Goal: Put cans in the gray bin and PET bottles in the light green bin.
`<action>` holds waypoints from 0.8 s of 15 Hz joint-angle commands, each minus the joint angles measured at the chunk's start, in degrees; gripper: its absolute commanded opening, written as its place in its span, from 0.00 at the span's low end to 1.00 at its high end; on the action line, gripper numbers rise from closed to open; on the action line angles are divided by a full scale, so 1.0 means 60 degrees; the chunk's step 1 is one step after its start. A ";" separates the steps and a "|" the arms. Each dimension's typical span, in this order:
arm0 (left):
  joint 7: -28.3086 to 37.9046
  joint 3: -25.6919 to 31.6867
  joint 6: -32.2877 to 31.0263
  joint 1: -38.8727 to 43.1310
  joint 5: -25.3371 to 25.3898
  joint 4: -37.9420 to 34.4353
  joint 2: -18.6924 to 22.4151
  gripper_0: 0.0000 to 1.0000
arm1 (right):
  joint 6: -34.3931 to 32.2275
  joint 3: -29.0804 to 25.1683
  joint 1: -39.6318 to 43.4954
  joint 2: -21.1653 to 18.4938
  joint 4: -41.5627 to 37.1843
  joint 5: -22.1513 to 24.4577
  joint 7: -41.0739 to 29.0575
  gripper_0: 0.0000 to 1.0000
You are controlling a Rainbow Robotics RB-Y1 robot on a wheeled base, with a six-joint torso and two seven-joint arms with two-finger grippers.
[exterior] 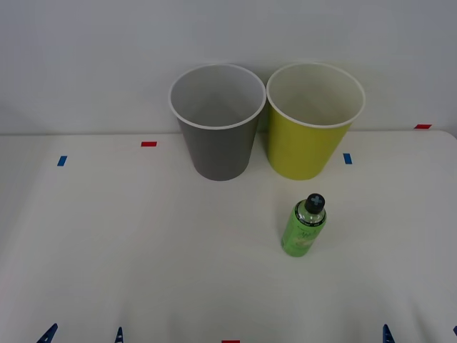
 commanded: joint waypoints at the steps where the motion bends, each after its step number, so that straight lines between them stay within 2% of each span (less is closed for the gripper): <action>1: 0.0000 0.0000 0.0000 0.0000 0.0000 0.0000 0.0000 1.00 | 0.0000 0.0000 0.0000 0.0000 0.0000 0.0000 0.0000 1.00; 12: 0.0000 0.0000 0.0000 0.0000 0.0000 0.0000 0.0000 1.00 | 0.0000 0.0000 0.0000 0.0000 0.0000 0.0000 0.0000 1.00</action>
